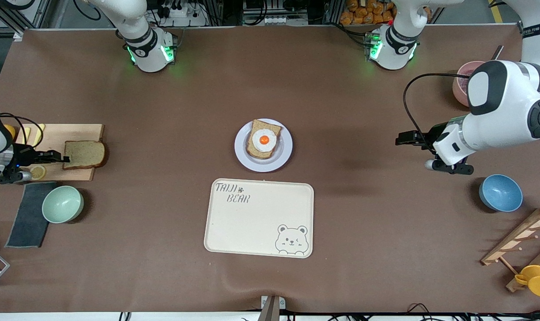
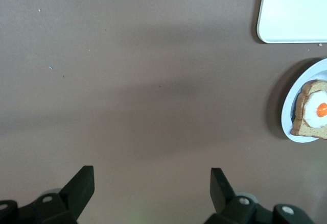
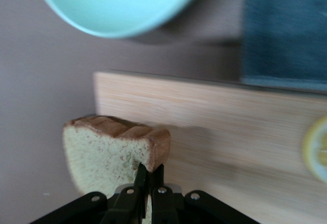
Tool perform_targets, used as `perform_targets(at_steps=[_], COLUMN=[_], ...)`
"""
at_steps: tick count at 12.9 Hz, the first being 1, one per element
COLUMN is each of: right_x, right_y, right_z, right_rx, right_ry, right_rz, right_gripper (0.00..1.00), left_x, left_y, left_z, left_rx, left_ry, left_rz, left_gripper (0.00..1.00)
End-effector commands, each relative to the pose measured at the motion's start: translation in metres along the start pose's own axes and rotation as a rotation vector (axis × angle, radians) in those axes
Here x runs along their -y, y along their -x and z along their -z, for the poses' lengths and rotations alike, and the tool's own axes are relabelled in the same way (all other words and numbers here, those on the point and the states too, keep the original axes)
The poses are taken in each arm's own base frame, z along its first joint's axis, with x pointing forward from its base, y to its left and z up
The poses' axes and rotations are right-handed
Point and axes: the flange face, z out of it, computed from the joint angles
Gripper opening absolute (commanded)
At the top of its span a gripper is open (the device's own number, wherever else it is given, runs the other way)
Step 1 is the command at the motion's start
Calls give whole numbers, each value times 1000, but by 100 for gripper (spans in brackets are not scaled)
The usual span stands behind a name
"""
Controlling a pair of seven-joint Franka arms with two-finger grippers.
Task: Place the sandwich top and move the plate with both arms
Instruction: 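Carry the bread over the plate with the right gripper while the left gripper approaches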
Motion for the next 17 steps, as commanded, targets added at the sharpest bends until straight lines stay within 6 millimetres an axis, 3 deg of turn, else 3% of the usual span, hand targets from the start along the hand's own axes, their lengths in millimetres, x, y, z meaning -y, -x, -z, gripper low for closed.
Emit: perform_targets(at_steps=[1,4,5,7,8,12,17], right_x=[79,166,189,247,270,394,461], right_y=[-23,-43,-49,-65,-68,-83,-72], right_z=[29,29,23,-3,-18,-73,-150], right_rx=[52,109,125,166,181,224,147], right_ry=[-37,-122,-132,-160,-199,-190,-236], right_rz=[-60,-59,-31,-7,-35,-76,-134], right_gripper=[0,0,0,0,0,0,0], left_x=[3,7,19,33,34,40,31], left_y=[-7,-13,-16,-20,-21,-31,-35], left_z=[-8,-25,-33,-50,-53,-81,-105], left_rx=[12,31,33,34,38,35,26], left_ry=[23,69,129,211,212,328,451], left_rz=[-7,-59,-93,-147,-152,-197,-192], left_gripper=[100,100,100,100,100,100,100])
